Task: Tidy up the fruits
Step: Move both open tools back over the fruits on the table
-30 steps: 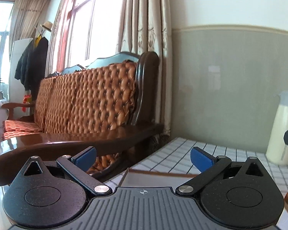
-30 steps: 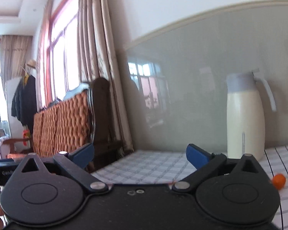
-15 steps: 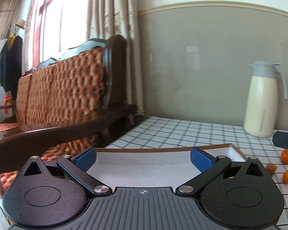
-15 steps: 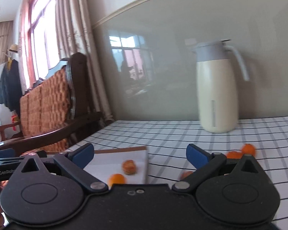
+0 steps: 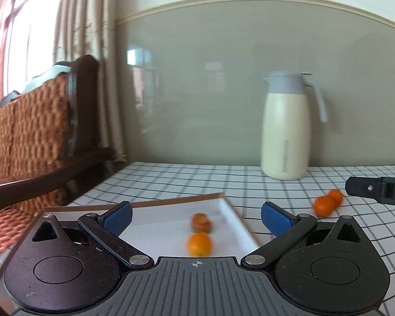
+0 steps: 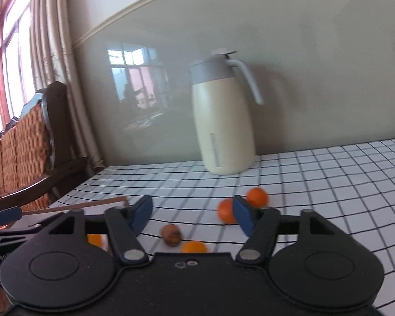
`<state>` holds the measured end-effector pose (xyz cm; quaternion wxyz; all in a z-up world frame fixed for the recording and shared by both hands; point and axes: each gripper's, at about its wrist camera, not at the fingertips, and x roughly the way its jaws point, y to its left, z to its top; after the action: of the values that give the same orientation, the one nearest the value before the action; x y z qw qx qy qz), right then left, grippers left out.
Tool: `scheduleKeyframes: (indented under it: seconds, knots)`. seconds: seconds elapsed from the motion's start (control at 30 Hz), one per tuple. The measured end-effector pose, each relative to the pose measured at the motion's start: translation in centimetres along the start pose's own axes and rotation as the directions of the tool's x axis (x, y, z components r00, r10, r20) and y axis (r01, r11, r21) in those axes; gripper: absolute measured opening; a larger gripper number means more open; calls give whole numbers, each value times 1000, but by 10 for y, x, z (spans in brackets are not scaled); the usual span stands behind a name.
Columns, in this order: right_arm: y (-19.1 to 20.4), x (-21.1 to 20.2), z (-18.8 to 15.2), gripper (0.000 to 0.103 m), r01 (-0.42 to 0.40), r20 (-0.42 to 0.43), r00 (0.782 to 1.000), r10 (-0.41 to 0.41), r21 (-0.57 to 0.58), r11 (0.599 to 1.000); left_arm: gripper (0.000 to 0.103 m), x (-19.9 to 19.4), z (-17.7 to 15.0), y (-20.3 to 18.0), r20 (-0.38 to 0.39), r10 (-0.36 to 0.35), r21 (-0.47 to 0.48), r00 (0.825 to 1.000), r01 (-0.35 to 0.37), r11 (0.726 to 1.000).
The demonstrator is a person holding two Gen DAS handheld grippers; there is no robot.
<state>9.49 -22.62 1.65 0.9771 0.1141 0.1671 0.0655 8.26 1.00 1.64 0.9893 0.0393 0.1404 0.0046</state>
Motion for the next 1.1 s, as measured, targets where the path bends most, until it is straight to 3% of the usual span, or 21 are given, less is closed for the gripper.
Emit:
scheduleKeyframes:
  seconds: [0.07,0.27,0.57,1.1]
  knots:
    - [-6,1,-2,43,15,-15,1000,-15,-5,1000,103,1,0,-10,-6,-17,9,1000,18,1000]
    - [-13,6,-10,36,22,-63,998,-22,-10,1000,103,6,0,-31,-12,-55,27,998,55,998]
    - [-11,20,-23,36,0,-134,991,-1,-7,1000,103,16,2,-42,-27,-58,29,998,59,998]
    - [5,56,-32,36,9,-191,982,-8,3,1000,103,26,4,-23,-37,-11,11,999,12,1000]
